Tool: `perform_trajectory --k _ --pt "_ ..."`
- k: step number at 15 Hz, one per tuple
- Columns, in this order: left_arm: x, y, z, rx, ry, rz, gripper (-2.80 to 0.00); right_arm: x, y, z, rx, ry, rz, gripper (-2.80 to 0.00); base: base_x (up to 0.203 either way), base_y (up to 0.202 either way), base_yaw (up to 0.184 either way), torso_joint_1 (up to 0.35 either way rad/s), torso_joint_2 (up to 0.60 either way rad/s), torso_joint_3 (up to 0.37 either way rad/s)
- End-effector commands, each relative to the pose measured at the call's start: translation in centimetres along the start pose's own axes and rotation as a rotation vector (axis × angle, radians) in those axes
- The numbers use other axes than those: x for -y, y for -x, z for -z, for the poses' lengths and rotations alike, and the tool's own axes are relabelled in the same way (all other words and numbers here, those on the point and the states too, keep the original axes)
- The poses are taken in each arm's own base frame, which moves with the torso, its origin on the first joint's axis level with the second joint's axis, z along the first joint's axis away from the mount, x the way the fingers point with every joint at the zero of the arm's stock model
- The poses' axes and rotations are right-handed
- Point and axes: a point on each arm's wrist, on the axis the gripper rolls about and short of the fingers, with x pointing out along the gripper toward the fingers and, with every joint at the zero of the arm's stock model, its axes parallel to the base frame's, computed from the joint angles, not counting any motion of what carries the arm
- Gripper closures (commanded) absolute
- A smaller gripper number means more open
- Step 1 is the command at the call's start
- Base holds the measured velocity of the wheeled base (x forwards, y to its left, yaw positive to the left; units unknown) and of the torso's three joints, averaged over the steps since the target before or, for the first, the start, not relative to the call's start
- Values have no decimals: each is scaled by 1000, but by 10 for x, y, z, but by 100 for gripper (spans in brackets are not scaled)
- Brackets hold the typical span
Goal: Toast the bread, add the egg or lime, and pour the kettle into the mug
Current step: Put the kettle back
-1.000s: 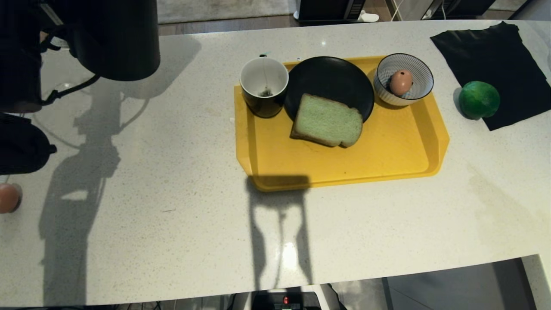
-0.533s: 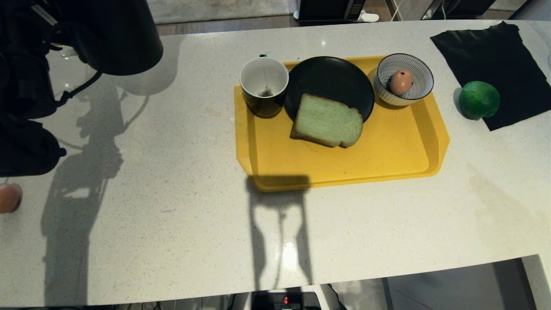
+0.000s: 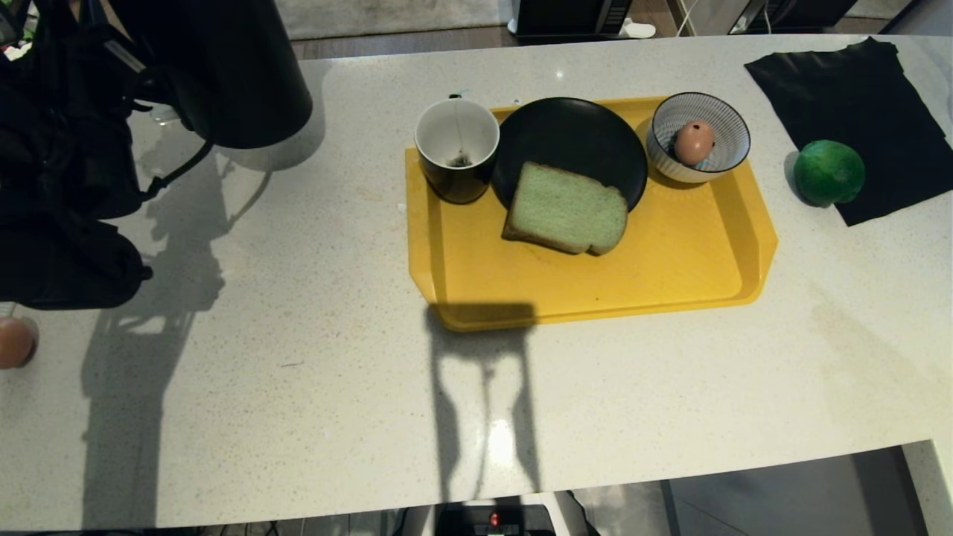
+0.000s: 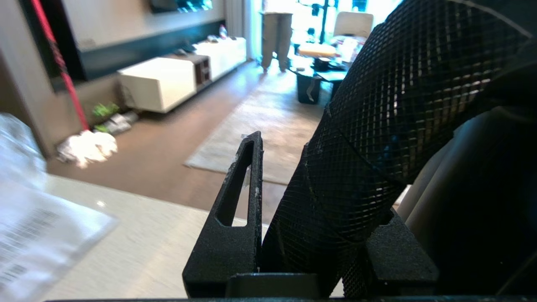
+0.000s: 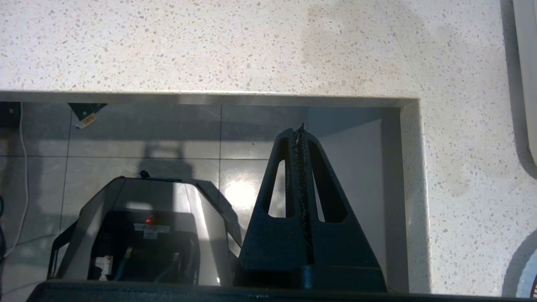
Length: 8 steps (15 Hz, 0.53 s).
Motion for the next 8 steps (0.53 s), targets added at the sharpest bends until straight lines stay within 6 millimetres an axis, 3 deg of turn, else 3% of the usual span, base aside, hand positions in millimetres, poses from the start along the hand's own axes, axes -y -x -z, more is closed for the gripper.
perform_trajectory --k 1,8 --pt "9 5 14 -26 46 16 0 0 0 0 -3 0 -1 0 0 0 0 0 0 0" --pt "10 9 48 -77 27 21 0 0 0 0 -2 0 -1 0 0 0 0 0 0 0"
